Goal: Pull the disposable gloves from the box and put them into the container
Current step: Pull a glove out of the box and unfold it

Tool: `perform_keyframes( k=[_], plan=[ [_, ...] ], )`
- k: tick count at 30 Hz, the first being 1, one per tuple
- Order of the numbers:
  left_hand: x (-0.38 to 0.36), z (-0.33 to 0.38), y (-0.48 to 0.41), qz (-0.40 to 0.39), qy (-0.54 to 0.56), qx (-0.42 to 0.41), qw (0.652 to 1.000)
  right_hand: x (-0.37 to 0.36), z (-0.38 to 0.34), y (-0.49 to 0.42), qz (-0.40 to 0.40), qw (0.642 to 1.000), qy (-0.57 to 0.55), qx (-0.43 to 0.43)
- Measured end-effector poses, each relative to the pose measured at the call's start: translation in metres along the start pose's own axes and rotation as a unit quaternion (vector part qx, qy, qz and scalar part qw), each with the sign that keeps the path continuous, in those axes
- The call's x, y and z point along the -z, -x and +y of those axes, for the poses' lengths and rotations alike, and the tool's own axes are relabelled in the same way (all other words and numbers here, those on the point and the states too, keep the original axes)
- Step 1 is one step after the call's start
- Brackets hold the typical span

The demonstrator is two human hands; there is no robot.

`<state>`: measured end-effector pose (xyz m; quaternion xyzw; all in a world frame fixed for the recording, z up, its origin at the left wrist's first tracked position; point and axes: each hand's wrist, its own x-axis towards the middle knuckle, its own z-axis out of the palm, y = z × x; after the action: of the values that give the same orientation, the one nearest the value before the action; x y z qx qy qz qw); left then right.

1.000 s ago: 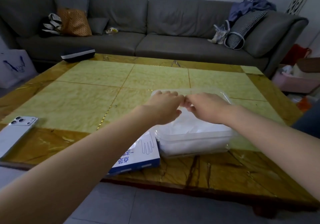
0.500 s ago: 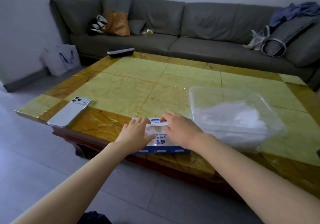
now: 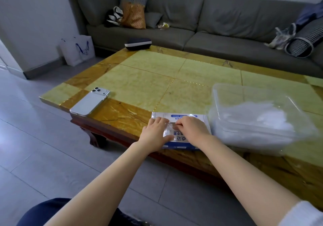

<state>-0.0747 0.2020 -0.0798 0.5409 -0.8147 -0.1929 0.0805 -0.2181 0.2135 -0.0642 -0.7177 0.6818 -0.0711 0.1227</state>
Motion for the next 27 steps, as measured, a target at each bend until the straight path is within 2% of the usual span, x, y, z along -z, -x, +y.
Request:
perform_keyframes(
  k=[10,14,20,27],
  plan=[
    [-0.003,-0.004,-0.003,0.006,0.001,0.0,1.0,-0.003,-0.01,-0.006,0.025,0.998,-0.042,-0.047],
    [-0.004,-0.006,-0.004,0.002,0.0,0.0,1.0,0.003,0.004,-0.008,0.086,0.988,-0.104,-0.076],
    [-0.003,-0.006,-0.006,-0.005,-0.001,-0.001,1.0,0.023,0.008,-0.002,0.195,0.969,-0.138,-0.065],
    [-0.001,-0.005,-0.006,-0.017,-0.003,0.003,1.0,0.065,0.008,-0.002,0.313,0.925,-0.211,-0.053]
  ],
)
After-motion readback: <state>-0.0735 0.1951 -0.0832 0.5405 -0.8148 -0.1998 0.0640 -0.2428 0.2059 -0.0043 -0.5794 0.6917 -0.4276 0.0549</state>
